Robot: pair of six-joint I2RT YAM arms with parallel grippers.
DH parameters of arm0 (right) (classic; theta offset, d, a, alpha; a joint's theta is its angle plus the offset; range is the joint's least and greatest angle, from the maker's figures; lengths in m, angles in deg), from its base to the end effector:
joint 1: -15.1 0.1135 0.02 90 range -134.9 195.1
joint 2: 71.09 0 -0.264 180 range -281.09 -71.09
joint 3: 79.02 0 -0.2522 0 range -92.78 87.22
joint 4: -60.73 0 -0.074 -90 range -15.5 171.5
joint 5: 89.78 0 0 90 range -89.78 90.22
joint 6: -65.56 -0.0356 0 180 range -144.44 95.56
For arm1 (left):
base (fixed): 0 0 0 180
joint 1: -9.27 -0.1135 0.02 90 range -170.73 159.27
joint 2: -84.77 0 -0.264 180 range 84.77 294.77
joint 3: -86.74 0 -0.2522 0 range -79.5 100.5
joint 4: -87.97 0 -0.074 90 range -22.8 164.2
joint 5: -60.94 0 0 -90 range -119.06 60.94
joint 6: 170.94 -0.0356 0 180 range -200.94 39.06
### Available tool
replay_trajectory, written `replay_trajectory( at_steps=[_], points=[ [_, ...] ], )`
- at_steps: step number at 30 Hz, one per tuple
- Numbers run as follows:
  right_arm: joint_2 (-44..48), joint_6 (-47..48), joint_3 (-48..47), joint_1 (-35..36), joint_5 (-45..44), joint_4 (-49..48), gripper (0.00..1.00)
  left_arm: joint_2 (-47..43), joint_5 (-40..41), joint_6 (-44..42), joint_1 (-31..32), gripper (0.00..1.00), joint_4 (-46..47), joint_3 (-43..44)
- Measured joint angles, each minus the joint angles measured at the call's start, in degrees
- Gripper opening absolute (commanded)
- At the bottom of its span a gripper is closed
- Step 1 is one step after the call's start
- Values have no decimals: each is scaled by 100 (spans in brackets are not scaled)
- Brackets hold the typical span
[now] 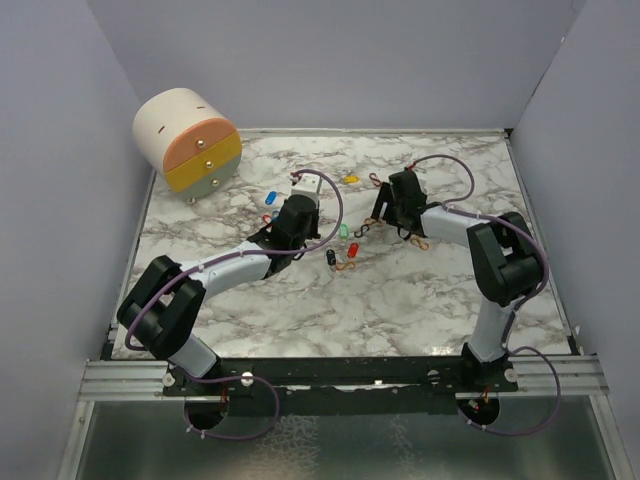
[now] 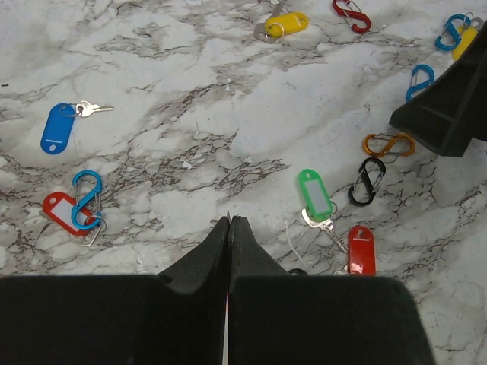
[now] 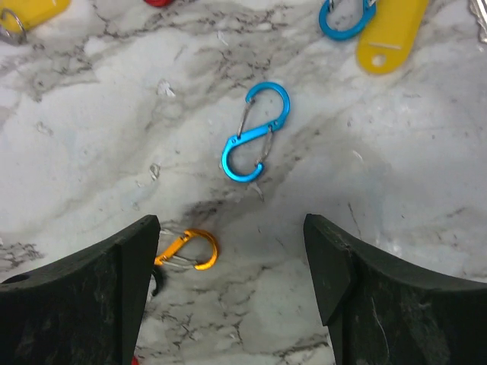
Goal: Put the keys on the keyring
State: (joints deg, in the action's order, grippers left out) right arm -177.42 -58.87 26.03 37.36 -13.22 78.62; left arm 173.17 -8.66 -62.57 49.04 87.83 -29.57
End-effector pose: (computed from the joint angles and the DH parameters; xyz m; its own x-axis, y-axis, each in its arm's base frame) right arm 0.3552 0.1364 0.1532 -0.7074 0.3046 -0.6378 0.2084 0.9521 0.2236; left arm 0.2686 -0.2074 0.2269 -0.4189 -0.0357 -0.9073 0.2365 0.9605 -0.1470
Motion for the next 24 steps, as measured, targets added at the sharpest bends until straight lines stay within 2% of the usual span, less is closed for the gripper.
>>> replay_trajectory(
  at_steps=[11, 19, 24],
  points=[
    [-763, -588, -892, -66, -92, -162, 65, 0, -2, -28, 0, 0, 0, 0],
    [-815, -780, -909, -66, -289, -170, 54, 0, -2, -35, 0, 0, 0, 0],
    [-894, -800, -964, -61, -540, -160, 51, 0, -2, -52, 0, 0, 0, 0]
  ],
)
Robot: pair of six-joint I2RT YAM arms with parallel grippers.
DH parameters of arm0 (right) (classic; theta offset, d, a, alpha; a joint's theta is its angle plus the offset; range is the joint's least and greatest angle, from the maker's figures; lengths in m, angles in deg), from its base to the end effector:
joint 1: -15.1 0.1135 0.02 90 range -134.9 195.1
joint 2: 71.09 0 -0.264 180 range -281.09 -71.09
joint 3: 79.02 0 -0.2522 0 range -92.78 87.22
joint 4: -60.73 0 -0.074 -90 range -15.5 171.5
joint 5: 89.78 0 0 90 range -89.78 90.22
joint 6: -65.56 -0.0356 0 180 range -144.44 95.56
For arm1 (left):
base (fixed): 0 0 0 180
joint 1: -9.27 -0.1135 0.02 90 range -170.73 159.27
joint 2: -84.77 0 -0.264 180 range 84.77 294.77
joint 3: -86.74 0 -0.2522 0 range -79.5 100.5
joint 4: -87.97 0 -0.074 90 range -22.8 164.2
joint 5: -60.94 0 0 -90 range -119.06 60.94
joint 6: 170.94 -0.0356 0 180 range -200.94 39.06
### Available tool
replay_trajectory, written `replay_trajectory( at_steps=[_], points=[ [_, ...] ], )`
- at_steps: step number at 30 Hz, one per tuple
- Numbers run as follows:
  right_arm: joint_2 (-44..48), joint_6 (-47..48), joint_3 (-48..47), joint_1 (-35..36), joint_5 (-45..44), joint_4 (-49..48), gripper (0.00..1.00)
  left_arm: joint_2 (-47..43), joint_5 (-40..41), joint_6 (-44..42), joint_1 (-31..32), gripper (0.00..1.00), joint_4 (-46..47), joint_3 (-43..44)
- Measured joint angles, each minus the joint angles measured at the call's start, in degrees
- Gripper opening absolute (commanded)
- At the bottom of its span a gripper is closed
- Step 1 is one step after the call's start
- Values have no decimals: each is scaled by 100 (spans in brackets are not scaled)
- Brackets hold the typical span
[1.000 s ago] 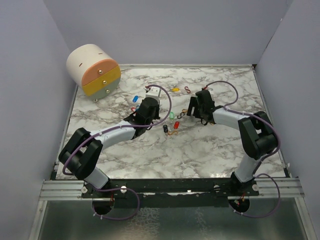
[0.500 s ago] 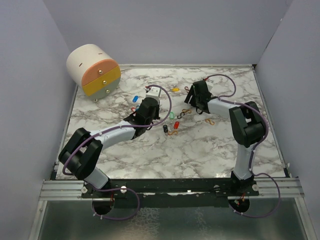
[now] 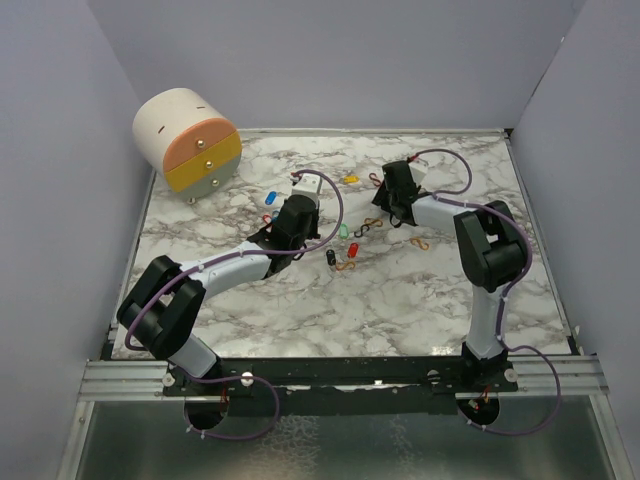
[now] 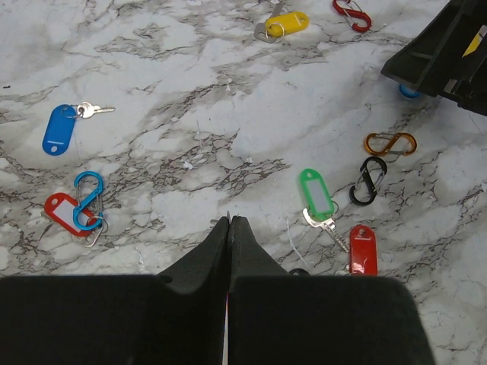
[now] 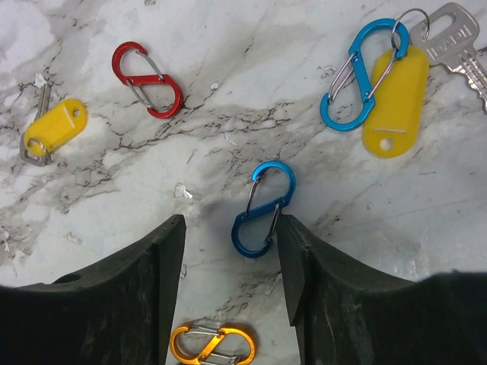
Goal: Put the keys on the keyring
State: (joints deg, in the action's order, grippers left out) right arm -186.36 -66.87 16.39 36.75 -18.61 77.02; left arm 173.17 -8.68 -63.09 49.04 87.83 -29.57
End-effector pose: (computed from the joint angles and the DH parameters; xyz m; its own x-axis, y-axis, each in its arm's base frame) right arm 0.3975 0.1454 0.1448 -0.5990 0.4493 -0.6629 0.3518 0.8912 0.2862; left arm 0.2686 -0.2074 0.2268 -0.4168 -0.0269 -0.9086 0.2406 0.9606 -0.1388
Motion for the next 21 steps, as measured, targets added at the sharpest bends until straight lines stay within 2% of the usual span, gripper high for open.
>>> replay_trajectory(
  at_steps=[7, 21],
  points=[
    [-151, 4, -151, -66, -184, -11, 38, 0, 2, -26, 0, 0, 0, 0],
    [-361, 175, -529, -162, -186, 306, 31, 0, 2, -57, 0, 0, 2, -2]
  ],
)
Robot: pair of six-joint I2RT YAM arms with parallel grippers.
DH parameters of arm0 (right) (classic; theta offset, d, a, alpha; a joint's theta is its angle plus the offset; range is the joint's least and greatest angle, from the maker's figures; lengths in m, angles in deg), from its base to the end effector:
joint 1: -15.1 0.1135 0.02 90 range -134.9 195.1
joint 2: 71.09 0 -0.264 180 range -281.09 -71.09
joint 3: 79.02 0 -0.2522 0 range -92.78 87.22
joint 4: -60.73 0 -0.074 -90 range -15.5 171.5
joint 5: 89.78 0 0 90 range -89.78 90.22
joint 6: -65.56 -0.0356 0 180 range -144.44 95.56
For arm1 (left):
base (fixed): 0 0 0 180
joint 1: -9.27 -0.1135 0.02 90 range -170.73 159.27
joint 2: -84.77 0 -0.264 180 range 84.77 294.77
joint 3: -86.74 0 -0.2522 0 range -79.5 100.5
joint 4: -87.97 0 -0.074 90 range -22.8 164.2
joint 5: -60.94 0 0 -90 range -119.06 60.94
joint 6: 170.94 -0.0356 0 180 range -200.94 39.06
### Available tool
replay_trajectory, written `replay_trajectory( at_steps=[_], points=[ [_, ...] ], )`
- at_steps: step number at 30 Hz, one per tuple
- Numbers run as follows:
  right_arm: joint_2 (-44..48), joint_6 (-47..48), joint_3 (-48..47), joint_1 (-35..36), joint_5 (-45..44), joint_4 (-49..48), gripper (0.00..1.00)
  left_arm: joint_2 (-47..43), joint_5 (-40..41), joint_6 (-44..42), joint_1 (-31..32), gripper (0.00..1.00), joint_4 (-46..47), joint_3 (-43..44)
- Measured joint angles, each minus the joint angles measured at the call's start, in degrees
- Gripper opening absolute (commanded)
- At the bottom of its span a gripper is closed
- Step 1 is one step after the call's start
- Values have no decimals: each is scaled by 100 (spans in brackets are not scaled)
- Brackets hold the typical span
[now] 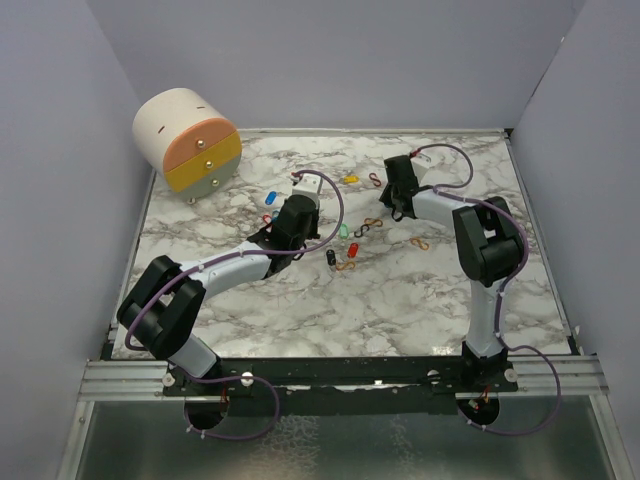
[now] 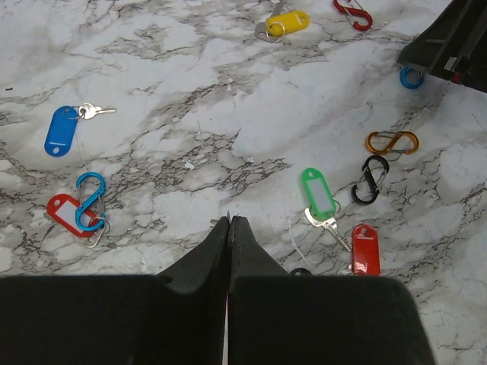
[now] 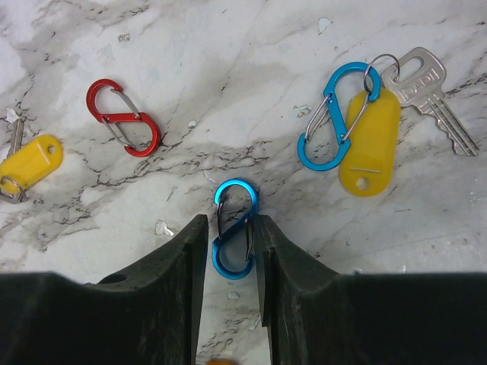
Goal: Put the keys on the keyring
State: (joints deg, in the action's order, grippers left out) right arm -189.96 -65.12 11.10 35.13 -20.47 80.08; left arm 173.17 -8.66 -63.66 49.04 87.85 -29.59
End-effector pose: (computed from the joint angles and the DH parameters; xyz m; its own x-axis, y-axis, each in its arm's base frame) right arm 0.4171 0.1387 0.1423 -0.5973 0.4313 -0.6761 0.3819 0.8943 0.2331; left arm 0.2686 -0.2074 0.2268 -0.4143 -0.0174 -0.9100 0.2444 0.9610 -0.1297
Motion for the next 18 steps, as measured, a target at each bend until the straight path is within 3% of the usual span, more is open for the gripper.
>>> replay_trajectory(
  at_steps=[4, 11, 18],
  points=[
    [-26, 61, -70, -2, 15, 94, 30, 0, -2, -9, 0, 0, 11, -17],
    [-138, 190, -271, -28, 50, 273, 2, -33, -2, -26, -2, 0, 44, -133],
    [-184, 186, -330, -28, 105, 238, 1, -118, -2, -28, -39, 0, 48, -205]
  ],
)
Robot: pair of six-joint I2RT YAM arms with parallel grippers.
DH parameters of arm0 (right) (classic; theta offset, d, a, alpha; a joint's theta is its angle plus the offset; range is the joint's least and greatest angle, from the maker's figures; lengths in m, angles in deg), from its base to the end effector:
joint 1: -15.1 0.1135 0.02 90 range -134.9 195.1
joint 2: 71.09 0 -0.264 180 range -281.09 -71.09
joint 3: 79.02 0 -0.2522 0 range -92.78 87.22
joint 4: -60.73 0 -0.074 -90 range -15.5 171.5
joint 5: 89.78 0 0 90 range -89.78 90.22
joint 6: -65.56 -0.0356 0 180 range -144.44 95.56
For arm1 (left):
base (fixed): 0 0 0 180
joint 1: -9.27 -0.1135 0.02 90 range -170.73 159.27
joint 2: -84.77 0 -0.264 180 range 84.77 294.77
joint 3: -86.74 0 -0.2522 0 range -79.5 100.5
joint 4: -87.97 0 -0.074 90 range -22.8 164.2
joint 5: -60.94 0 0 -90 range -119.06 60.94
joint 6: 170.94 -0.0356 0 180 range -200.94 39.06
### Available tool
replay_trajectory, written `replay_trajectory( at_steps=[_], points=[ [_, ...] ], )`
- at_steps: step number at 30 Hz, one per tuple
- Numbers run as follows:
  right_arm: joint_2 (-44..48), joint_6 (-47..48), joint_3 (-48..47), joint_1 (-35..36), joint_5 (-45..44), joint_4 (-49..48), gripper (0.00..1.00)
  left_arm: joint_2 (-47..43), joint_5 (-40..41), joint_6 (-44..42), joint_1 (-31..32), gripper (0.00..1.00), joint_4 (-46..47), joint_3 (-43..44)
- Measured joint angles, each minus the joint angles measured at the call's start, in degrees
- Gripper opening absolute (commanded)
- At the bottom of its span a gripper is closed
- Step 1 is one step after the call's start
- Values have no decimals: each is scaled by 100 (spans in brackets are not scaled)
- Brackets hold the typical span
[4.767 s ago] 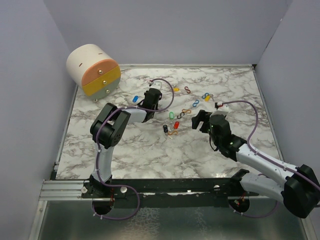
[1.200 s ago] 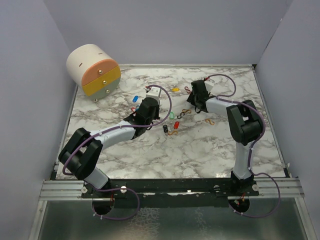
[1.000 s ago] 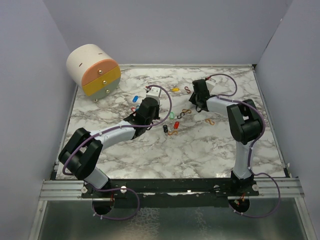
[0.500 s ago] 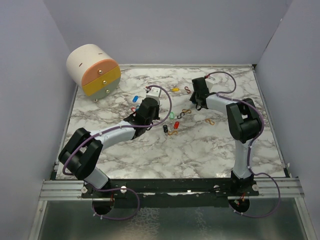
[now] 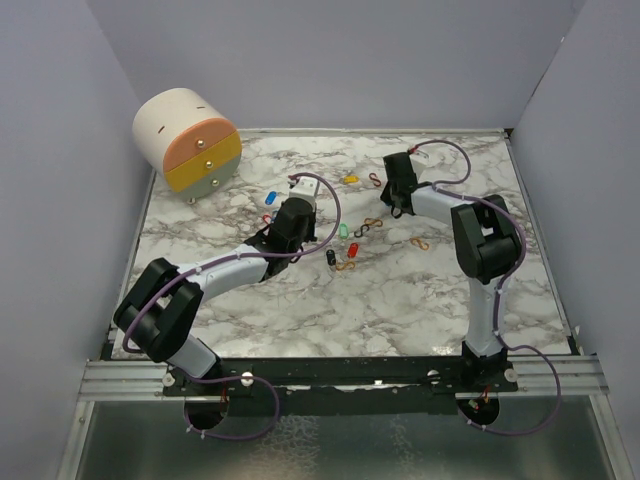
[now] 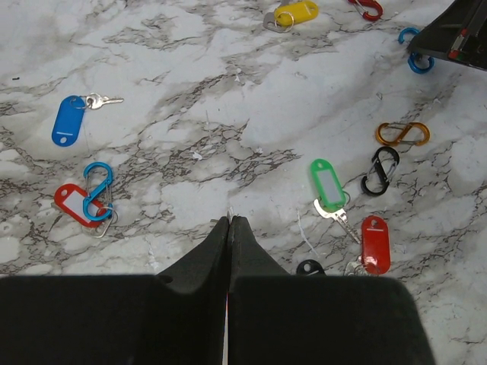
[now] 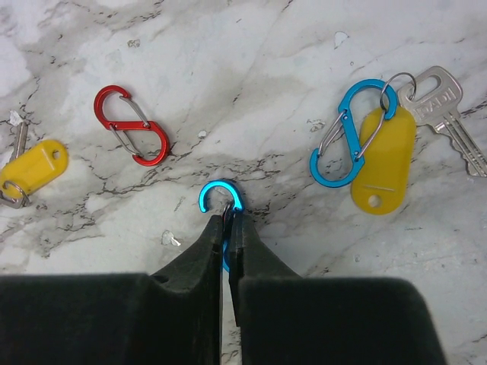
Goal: Put the keys on the keyring
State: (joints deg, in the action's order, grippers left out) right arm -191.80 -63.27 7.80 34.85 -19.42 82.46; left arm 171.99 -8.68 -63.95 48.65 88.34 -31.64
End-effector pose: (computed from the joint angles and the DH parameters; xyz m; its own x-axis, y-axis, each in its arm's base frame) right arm 0.4263 0.1403 0.1424 -0.6256 0.4028 -0.6681 0.3600 0.9088 0.2108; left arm 0.2643 -0.2009 0.2224 -0.4177 -0.0115 -0.9085 0.2396 0.9631 -0.1224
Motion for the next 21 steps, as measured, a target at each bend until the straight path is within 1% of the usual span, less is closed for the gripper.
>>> replay_trajectory(
  at_steps=[3, 6, 11, 21],
  points=[
    [20, 13, 59, 0, 0, -81, 0, 0, 0, 0, 0, 0, 0, 0],
    [136, 52, 310, 0, 4, -367, 0, 0, 0, 0, 0, 0, 4, 0],
    [706, 306, 1180, -11, 179, -767, 0, 0, -76, 0, 0, 0, 42, 0],
    [1971, 1121, 2916, -11, 951, -1353, 1, 28, -551, -44, 2, 0, 212, 0]
  ],
)
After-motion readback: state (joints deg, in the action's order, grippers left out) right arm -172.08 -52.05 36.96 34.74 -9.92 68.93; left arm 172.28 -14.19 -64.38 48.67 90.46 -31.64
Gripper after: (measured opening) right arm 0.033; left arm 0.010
